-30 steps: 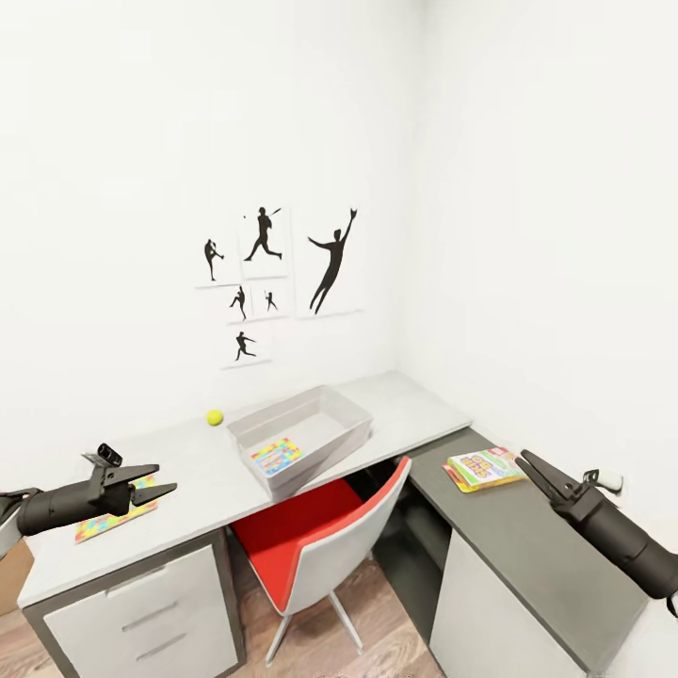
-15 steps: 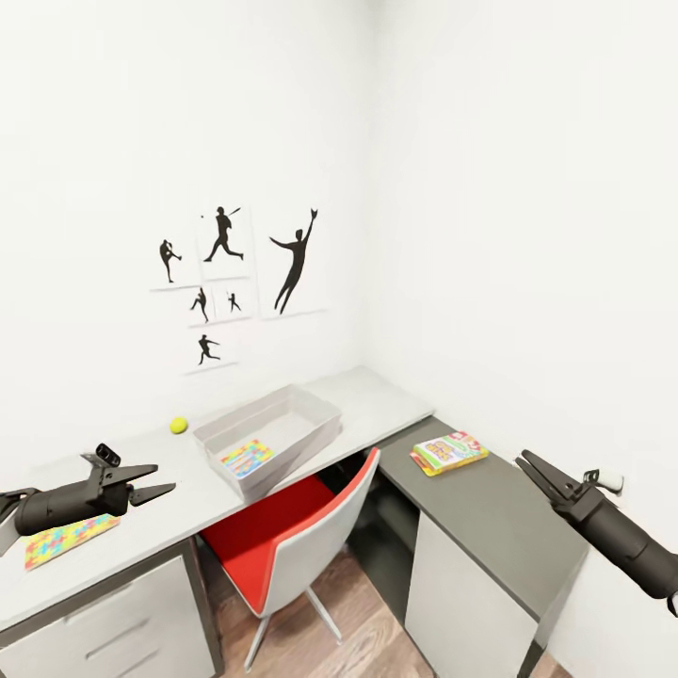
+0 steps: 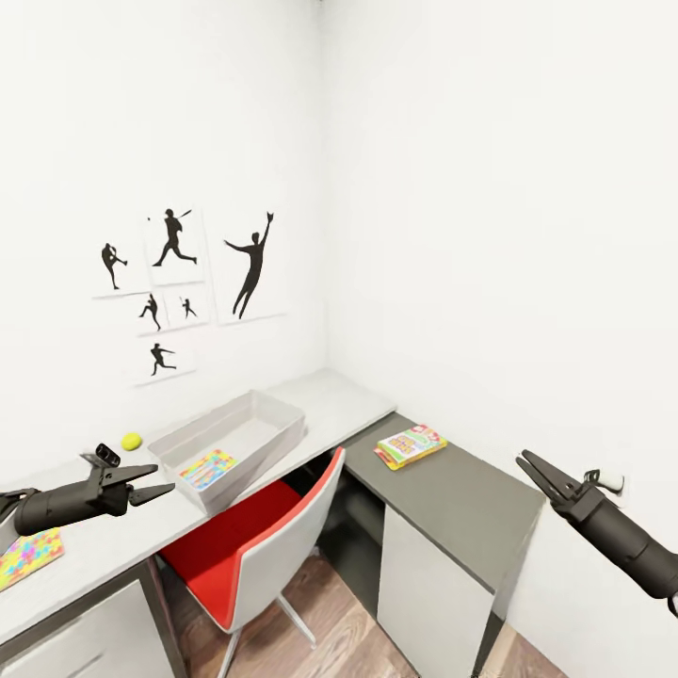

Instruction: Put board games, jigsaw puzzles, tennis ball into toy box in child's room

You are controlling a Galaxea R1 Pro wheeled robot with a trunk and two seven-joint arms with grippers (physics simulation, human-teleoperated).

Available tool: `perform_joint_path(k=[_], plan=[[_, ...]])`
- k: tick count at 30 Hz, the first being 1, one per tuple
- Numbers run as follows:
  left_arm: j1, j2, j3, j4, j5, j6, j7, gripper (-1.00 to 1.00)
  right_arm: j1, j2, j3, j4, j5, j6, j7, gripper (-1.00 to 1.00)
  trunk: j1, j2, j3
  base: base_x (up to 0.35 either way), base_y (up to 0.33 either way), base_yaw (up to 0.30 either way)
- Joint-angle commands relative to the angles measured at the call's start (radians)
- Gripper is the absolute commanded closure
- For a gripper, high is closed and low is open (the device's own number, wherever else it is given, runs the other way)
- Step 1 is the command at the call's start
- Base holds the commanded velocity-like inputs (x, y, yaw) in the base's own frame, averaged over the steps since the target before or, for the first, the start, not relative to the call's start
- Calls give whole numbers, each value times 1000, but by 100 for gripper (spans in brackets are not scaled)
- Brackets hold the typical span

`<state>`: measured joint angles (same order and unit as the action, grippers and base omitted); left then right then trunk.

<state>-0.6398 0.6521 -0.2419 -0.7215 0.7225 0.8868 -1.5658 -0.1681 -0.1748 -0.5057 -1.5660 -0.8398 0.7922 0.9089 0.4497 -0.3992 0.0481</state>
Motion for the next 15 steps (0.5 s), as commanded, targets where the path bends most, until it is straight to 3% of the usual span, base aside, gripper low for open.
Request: perform_joint_path(k=[1, 15], plan=[[-1, 1, -5, 1, 3, 11, -5, -100, -1, 0, -1, 1, -2, 5, 1, -100, 0, -1, 0, -78, 36, -278], [0, 1, -5, 1, 3, 11, -5, -100, -1, -2, -1, 1, -2, 5, 1, -100, 0, -1, 9, -29, 15, -278]])
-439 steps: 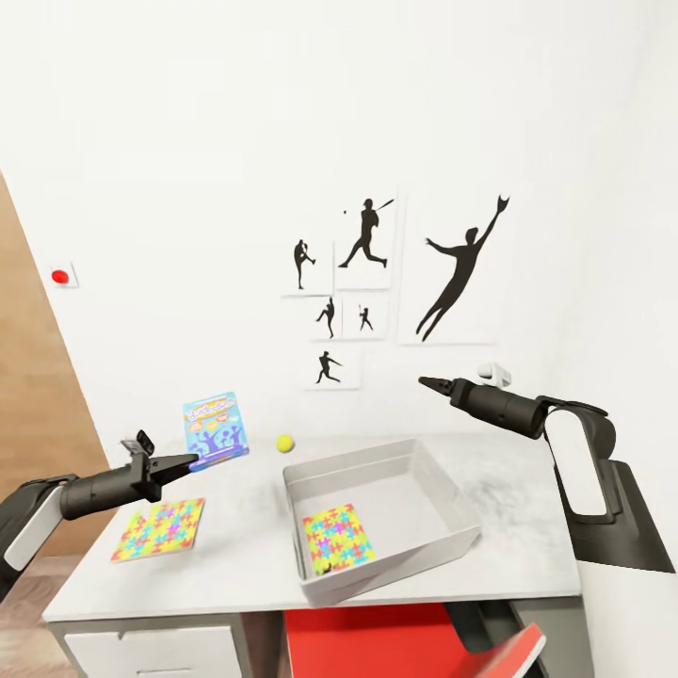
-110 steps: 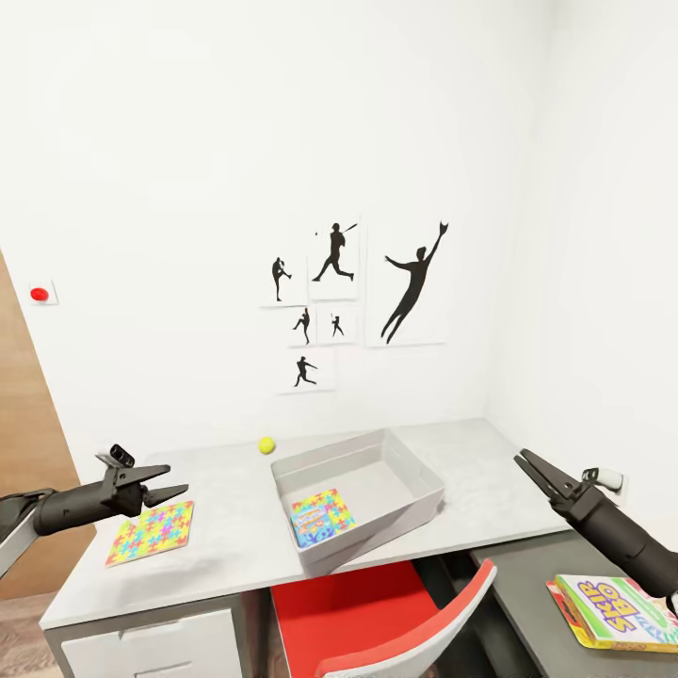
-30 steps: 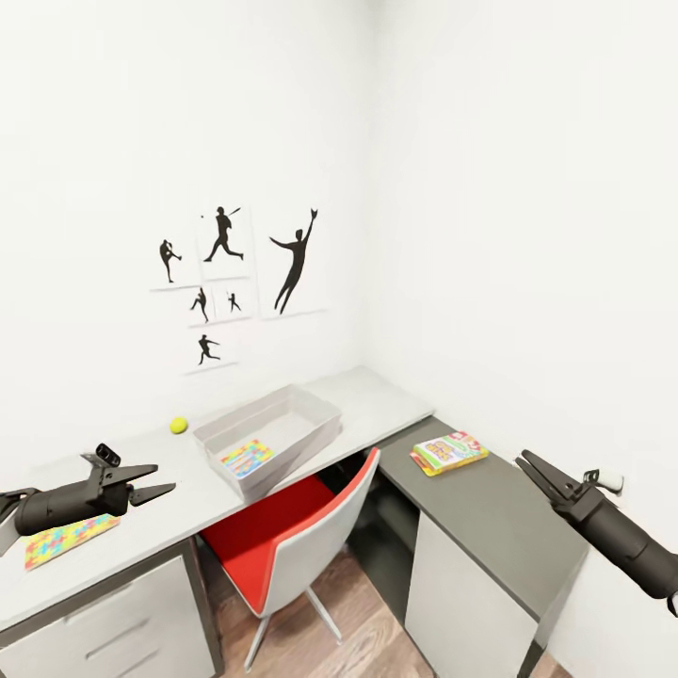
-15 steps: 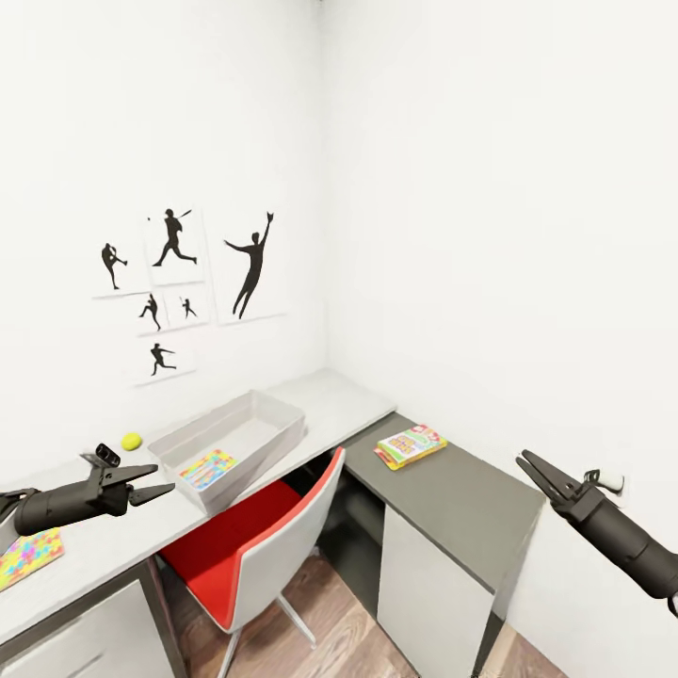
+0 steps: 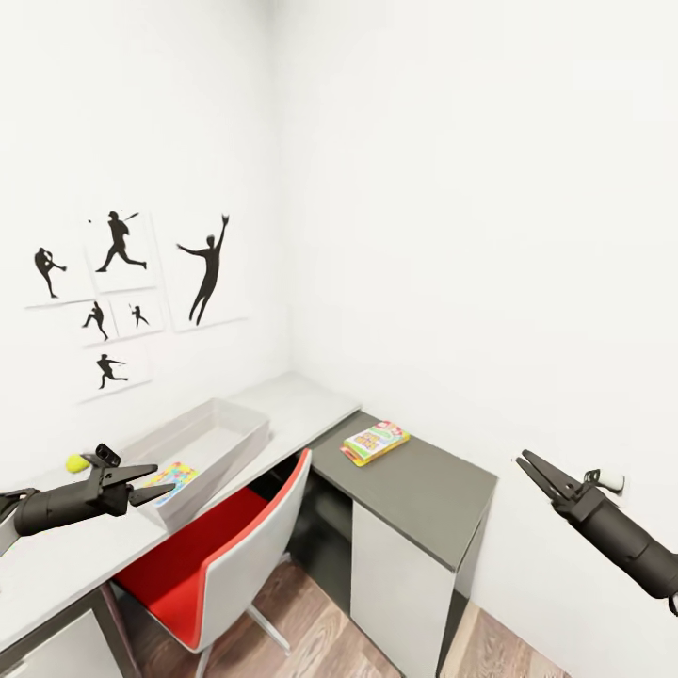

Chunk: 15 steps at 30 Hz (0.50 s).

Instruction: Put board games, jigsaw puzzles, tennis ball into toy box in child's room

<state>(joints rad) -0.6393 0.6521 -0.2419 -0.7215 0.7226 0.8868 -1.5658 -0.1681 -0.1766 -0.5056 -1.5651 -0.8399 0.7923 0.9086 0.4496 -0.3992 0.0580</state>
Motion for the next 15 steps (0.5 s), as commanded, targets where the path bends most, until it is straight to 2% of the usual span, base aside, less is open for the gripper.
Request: perform_joint_path(k=[1, 15], plan=[[-1, 1, -5, 1, 3, 11, -5, -100, -1, 0, -1, 0, -2, 5, 1, -100, 0, -1, 0, -1, 1, -278], [-1, 0, -5, 1, 5, 11, -5, -100, -1, 1, -1, 0, -2, 5, 1, -100, 0, -1, 10, 0, 0, -278]])
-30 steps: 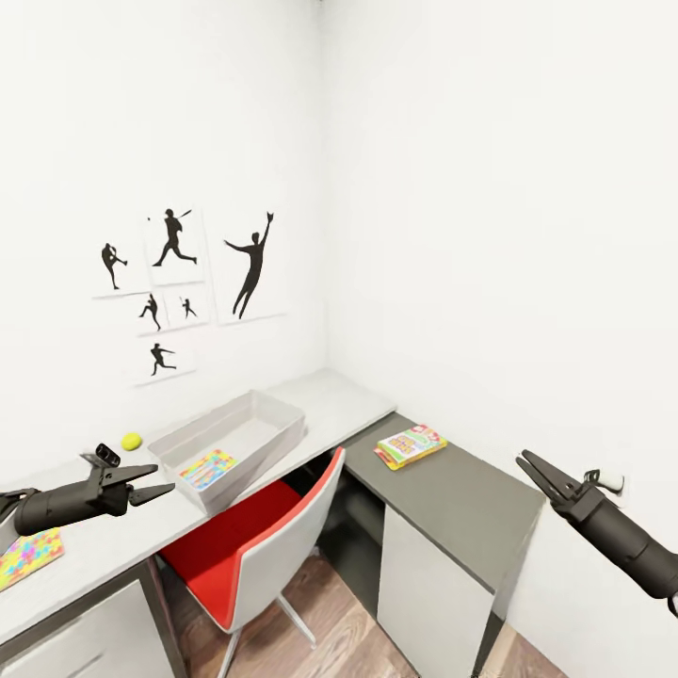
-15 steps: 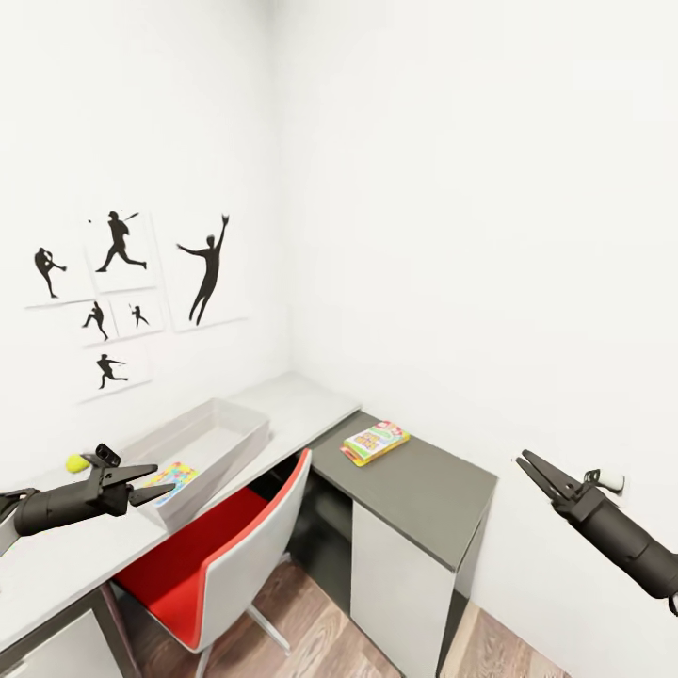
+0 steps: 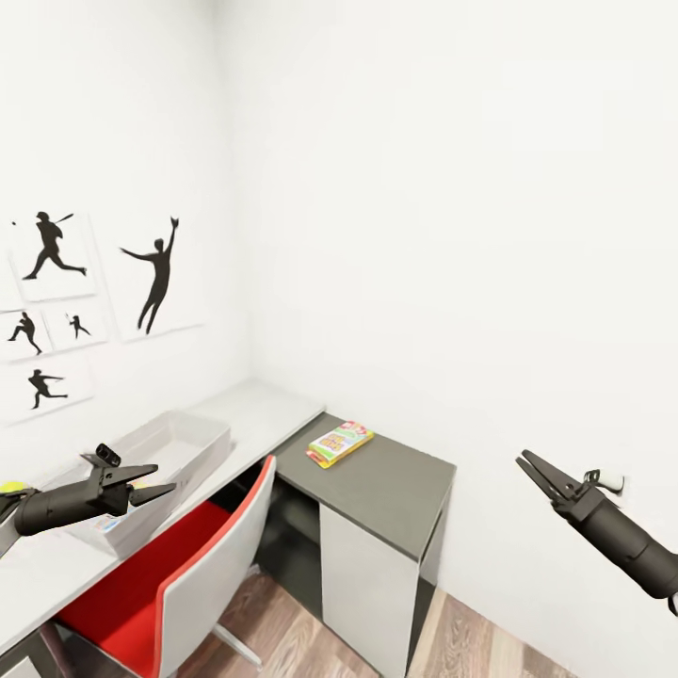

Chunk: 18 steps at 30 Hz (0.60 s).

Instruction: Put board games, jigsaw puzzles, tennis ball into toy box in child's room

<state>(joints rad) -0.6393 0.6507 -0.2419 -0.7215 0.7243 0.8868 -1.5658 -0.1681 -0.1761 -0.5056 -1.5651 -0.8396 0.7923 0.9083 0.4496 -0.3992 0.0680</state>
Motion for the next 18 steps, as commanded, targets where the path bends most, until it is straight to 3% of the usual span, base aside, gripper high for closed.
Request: perform_joint_path(k=[1, 18], plan=[[-1, 1, -5, 1, 4, 11, -5, -100, -1, -1, -1, 0, -2, 5, 1, -100, 0, -1, 0, 0, 0, -278], [-1, 1, -5, 1, 3, 11, -5, -100, -1, -1, -1, 3, -1, 5, 1, -100, 0, -1, 12, 0, 0, -278]])
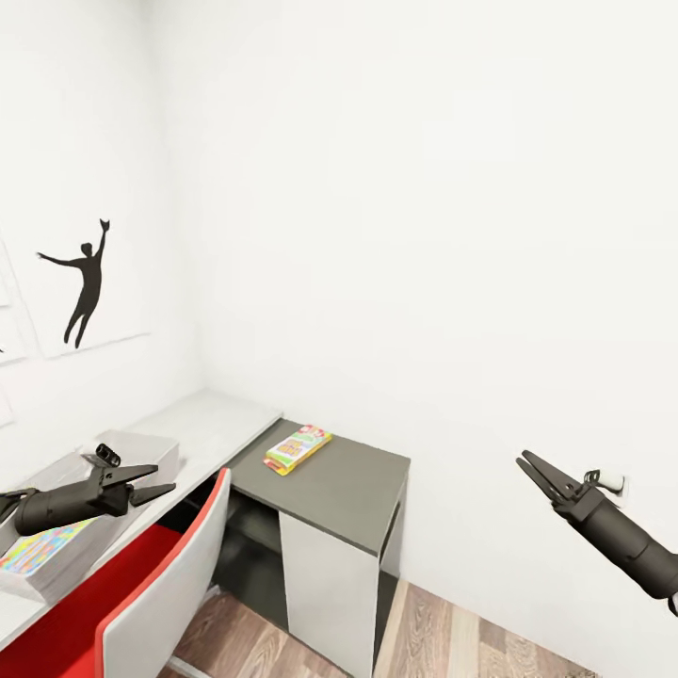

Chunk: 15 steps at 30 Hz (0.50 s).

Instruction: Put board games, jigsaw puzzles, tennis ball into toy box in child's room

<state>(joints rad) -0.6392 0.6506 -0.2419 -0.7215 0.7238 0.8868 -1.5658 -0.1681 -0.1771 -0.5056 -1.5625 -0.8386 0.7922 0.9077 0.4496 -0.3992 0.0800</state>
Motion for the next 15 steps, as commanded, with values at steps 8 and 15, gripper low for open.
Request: perform_joint_path(k=[8, 15], plan=[[-1, 1, -5, 1, 3, 11, -5, -100, -1, 1, 0, 1, -2, 5, 1, -100, 0, -1, 5, 0, 0, -278], [-1, 1, -5, 1, 3, 11, -5, -100, -1, 0, -1, 1, -3, 5, 1, -100, 0, -1, 10, -25, 10, -278]])
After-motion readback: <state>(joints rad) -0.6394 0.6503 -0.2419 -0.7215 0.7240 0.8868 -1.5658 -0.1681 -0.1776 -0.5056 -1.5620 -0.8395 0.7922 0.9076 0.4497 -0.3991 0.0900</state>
